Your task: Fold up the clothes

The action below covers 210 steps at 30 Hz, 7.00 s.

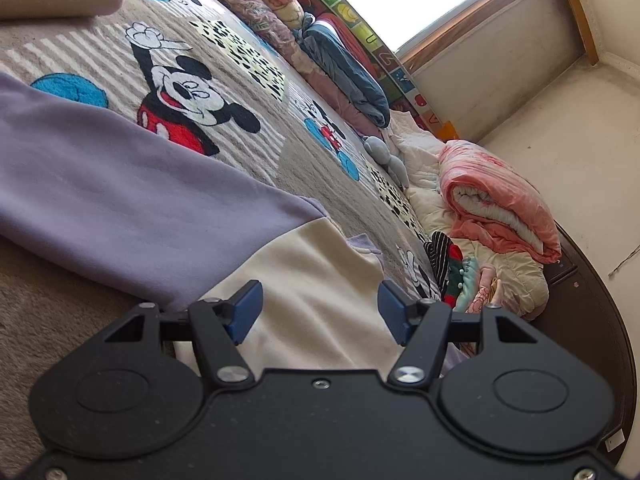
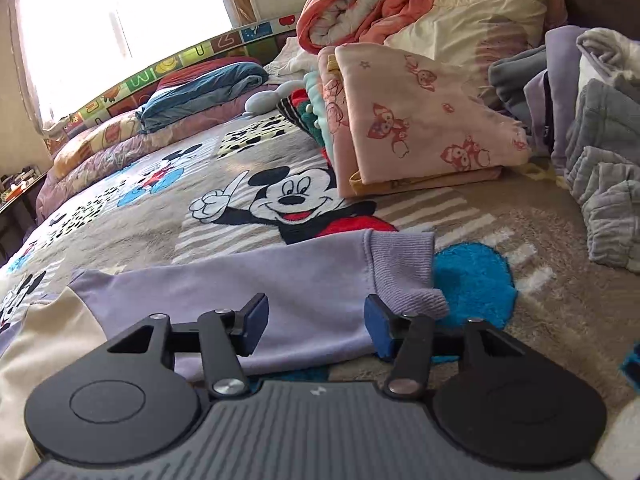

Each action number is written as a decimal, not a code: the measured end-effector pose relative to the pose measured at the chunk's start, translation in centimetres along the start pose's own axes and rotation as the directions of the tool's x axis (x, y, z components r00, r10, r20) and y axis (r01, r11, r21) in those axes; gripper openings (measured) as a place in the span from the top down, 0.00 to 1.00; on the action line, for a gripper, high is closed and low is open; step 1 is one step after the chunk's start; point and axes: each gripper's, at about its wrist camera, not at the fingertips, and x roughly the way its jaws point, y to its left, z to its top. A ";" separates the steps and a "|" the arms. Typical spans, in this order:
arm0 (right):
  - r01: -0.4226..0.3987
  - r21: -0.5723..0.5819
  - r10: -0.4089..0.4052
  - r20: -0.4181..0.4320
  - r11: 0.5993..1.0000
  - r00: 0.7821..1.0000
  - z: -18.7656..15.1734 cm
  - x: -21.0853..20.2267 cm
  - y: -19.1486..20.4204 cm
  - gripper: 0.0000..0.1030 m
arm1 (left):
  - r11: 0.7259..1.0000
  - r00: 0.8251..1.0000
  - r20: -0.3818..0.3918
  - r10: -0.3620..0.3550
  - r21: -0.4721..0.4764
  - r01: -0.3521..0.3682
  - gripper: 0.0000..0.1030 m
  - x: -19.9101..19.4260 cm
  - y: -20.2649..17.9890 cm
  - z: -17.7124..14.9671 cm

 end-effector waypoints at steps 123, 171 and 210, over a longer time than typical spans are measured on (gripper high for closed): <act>-0.559 -0.533 0.367 -0.429 0.635 0.826 -1.0 14.4 39.7 0.68 | 0.727 0.765 0.164 0.623 0.239 -0.644 0.67 -3.8 8.8 8.3; -0.488 0.612 0.610 0.010 0.623 0.792 -15.3 -9.8 2.8 0.44 | 0.978 0.979 -0.108 0.175 -0.094 -0.185 0.59 -12.4 -1.4 -11.3; -0.454 0.551 0.559 -0.028 0.700 0.829 -15.4 -11.2 1.8 0.50 | 0.979 0.981 -0.114 0.159 -0.114 -0.172 0.68 -11.8 -0.2 -12.8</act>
